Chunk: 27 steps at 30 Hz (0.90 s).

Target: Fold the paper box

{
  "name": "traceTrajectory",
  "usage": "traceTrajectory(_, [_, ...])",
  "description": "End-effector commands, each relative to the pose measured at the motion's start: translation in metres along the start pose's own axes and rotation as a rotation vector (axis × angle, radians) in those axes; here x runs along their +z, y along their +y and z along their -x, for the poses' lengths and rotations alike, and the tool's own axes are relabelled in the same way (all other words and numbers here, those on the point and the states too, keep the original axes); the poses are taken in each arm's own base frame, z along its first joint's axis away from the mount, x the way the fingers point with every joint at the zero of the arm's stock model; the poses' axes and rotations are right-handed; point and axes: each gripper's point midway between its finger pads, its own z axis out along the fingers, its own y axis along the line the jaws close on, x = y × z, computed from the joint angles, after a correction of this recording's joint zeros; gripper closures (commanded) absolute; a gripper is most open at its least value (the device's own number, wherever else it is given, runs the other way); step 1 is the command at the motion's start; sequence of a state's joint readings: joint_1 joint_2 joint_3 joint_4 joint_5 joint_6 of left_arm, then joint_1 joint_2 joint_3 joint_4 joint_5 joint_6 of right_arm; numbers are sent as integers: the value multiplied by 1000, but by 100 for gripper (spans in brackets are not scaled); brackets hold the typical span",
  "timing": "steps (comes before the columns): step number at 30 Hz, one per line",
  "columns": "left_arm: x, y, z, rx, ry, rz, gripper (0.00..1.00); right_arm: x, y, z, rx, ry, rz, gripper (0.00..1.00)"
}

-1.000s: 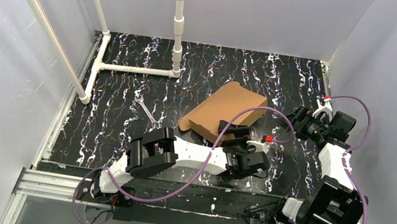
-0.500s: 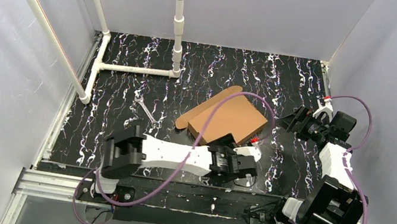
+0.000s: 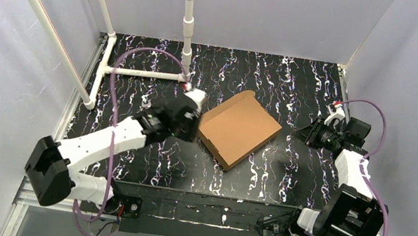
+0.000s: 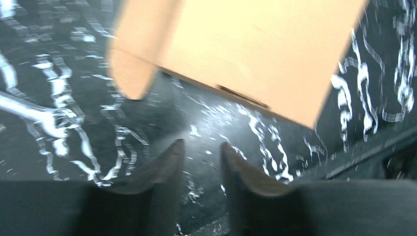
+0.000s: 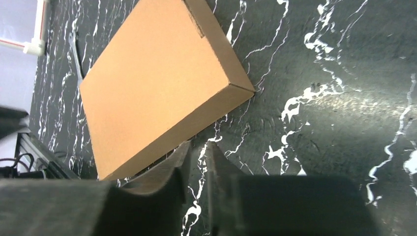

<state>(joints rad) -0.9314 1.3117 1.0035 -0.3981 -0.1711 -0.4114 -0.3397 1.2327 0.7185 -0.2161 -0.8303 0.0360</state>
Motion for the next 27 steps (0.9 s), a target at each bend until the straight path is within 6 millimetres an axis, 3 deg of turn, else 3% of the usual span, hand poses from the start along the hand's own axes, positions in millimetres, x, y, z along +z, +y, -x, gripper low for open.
traceTrajectory(1, [-8,45,28,-208,-86,-7,82,13,1,-11,-27,71,-21,82])
traceTrajectory(4, [10,72,30,-264,-56,31,92,27,-3,-21,-65,107,-81,91])
traceTrajectory(7, [32,78,34,-300,-36,-8,96,39,-8,-28,-57,97,-126,99])
traceTrajectory(13, [75,68,38,-300,30,-96,99,56,-15,-32,-84,94,-221,99])
traceTrajectory(20, [89,15,13,-310,107,-305,100,75,-18,-32,-74,156,-221,99])
traceTrajectory(27, [89,-56,-16,-262,157,-414,100,109,-10,2,-172,175,-176,98])
